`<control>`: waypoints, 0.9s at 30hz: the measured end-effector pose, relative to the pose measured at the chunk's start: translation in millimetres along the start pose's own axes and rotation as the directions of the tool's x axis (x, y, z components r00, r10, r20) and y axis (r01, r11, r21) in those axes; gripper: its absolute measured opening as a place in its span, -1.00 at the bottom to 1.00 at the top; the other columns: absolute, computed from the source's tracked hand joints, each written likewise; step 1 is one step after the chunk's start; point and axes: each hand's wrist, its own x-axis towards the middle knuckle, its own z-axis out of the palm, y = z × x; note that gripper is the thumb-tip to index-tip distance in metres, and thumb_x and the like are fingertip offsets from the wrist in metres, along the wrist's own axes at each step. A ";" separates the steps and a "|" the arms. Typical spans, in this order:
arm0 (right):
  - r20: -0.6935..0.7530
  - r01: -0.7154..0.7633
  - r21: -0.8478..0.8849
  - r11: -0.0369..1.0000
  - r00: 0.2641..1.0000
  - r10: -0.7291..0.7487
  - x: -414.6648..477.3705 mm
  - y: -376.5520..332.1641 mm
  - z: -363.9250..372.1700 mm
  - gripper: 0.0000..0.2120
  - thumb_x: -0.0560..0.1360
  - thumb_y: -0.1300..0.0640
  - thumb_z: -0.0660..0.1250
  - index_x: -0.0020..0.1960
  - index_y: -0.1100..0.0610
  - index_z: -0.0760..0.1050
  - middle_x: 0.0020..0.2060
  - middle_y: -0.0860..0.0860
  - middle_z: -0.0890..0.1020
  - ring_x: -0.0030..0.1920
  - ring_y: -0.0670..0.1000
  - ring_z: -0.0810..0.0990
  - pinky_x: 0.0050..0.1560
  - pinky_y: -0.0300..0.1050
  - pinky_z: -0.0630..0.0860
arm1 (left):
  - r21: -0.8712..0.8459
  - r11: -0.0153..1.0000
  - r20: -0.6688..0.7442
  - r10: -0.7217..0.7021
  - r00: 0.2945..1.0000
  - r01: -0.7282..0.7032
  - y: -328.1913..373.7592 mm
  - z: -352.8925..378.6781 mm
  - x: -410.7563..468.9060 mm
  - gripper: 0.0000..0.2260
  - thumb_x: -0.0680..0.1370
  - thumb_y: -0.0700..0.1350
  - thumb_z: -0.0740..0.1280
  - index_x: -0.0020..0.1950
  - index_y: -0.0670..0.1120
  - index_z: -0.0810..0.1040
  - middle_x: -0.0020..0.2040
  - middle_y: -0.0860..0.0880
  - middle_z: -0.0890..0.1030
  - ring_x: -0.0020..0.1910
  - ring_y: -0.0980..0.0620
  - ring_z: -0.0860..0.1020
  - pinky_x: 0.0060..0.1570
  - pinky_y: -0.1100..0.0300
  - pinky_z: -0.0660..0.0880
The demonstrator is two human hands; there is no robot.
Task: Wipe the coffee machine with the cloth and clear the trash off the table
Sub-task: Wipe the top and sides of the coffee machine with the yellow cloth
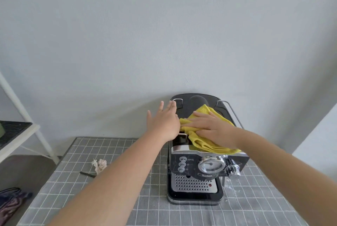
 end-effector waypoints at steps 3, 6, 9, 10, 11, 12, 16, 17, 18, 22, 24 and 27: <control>-0.113 -0.164 -0.108 0.981 0.982 0.152 6.4 5.7 -5.0 -0.55 0.61 0.00 0.06 0.49 -0.21 0.14 0.55 -0.10 0.06 0.56 0.03 -0.09 0.52 0.19 -0.15 | 0.018 1.000 0.050 0.002 0.999 -0.003 1.5 -3.9 6.1 -0.51 0.67 -0.10 -0.08 0.58 -0.03 -0.15 0.59 0.08 -0.16 0.57 0.03 -0.19 0.49 -0.19 -0.16; -0.227 -0.404 -0.175 0.898 0.904 0.363 11.7 -12.0 9.3 -0.47 0.57 -0.18 -0.01 0.51 -0.22 -0.04 0.57 0.06 -0.04 0.54 0.23 -0.08 0.49 0.31 -0.07 | 0.066 0.998 0.093 -0.004 0.996 -0.003 2.5 -8.1 16.2 -0.50 0.67 -0.01 -0.09 0.58 -0.06 -0.18 0.59 0.06 -0.20 0.57 0.04 -0.20 0.49 -0.16 -0.19; -0.171 -0.438 -0.165 0.884 0.895 0.411 4.5 -17.7 22.9 -0.42 0.55 -0.23 -0.04 0.52 -0.22 -0.15 0.56 0.10 -0.14 0.53 0.27 -0.16 0.47 0.34 -0.13 | 0.050 0.999 0.113 0.004 0.994 -0.009 10.8 -6.1 27.5 -0.47 0.67 0.04 -0.09 0.57 -0.08 -0.20 0.58 0.03 -0.24 0.56 0.04 -0.22 0.50 -0.14 -0.21; -0.173 -0.473 -0.129 0.872 0.876 0.450 5.1 -14.7 19.6 -0.40 0.55 -0.21 -0.04 0.52 -0.20 -0.18 0.56 0.11 -0.13 0.53 0.27 -0.16 0.47 0.33 -0.13 | 0.038 0.999 0.102 0.007 0.995 -0.011 14.7 -3.4 30.0 -0.47 0.67 0.04 -0.08 0.57 -0.09 -0.20 0.59 0.03 -0.23 0.56 0.04 -0.23 0.50 -0.13 -0.21; -0.179 -0.534 -0.077 0.842 0.838 0.515 9.1 -10.6 15.0 -0.39 0.55 -0.20 -0.05 0.53 -0.16 -0.20 0.56 0.13 -0.11 0.53 0.27 -0.15 0.47 0.32 -0.13 | 0.026 1.000 0.081 0.008 0.997 -0.010 18.1 -0.5 31.8 -0.47 0.67 0.04 -0.08 0.57 -0.09 -0.20 0.59 0.02 -0.22 0.56 0.04 -0.23 0.50 -0.12 -0.21; -0.183 -0.604 -0.018 0.796 0.785 0.592 16.7 -7.4 10.3 -0.37 0.55 -0.20 -0.06 0.54 -0.11 -0.21 0.56 0.16 -0.09 0.53 0.28 -0.15 0.46 0.32 -0.13 | 0.018 1.000 0.052 0.007 0.999 -0.008 20.1 2.5 32.8 -0.47 0.67 0.03 -0.08 0.57 -0.09 -0.19 0.59 0.02 -0.20 0.57 0.03 -0.22 0.50 -0.11 -0.20; -0.155 -0.741 0.145 0.655 0.637 0.755 50.5 -7.7 0.9 -0.29 0.53 -0.30 -0.08 0.56 0.02 -0.14 0.55 0.23 -0.08 0.52 0.33 -0.16 0.43 0.35 -0.16 | -0.039 0.999 -0.013 0.012 1.000 -0.012 16.9 7.8 33.9 -0.49 0.67 0.03 -0.10 0.58 -0.10 -0.14 0.60 0.01 -0.14 0.57 0.02 -0.20 0.50 -0.10 -0.16; -0.165 -0.734 0.131 0.666 0.646 0.745 50.9 -7.6 1.5 -0.25 0.51 -0.34 -0.09 0.56 0.02 -0.14 0.55 0.23 -0.08 0.52 0.33 -0.16 0.43 0.35 -0.16 | -0.056 0.998 -0.018 0.008 1.000 -0.009 15.7 7.9 33.7 -0.49 0.67 0.04 -0.10 0.58 -0.09 -0.13 0.60 0.02 -0.14 0.57 0.03 -0.19 0.50 -0.10 -0.16; -0.183 -0.710 0.098 0.697 0.676 0.714 46.8 -6.8 2.9 -0.23 0.50 -0.37 -0.09 0.56 0.01 -0.15 0.55 0.22 -0.08 0.52 0.32 -0.16 0.44 0.33 -0.16 | -0.082 0.997 -0.021 0.004 1.000 -0.006 14.7 8.3 33.9 -0.49 0.67 0.05 -0.10 0.58 -0.09 -0.12 0.60 0.03 -0.13 0.57 0.04 -0.19 0.50 -0.10 -0.15; -0.178 -0.409 -0.104 0.906 0.904 0.388 13.3 -6.6 12.2 -0.37 0.58 -0.22 -0.04 0.55 -0.05 -0.18 0.56 0.12 -0.14 0.54 0.22 -0.21 0.51 0.15 -0.17 | -0.231 0.973 -0.035 -0.021 0.999 0.012 14.3 10.8 36.4 -0.50 0.67 0.06 -0.10 0.58 -0.06 -0.08 0.60 0.06 -0.10 0.57 0.07 -0.16 0.51 -0.10 -0.15; -0.137 -0.258 -0.130 0.957 0.961 0.240 11.0 -2.2 12.3 -0.47 0.62 -0.11 -0.04 0.55 -0.09 -0.08 0.56 0.01 -0.13 0.54 0.15 -0.24 0.53 0.12 -0.18 | -0.275 0.961 -0.050 -0.028 0.998 0.013 14.0 12.0 37.3 -0.51 0.67 0.06 -0.10 0.58 -0.05 -0.05 0.60 0.07 -0.07 0.57 0.07 -0.15 0.51 -0.09 -0.15; -0.180 -0.267 -0.114 0.957 0.953 0.245 42.9 12.0 8.9 -0.47 0.62 -0.07 -0.05 0.55 -0.05 -0.07 0.57 0.00 -0.08 0.55 0.12 -0.20 0.54 0.12 -0.13 | -0.279 0.960 -0.082 -0.035 0.996 0.011 13.2 14.0 36.8 -0.51 0.67 0.06 -0.11 0.58 -0.05 -0.03 0.60 0.07 -0.05 0.57 0.06 -0.14 0.50 -0.10 -0.13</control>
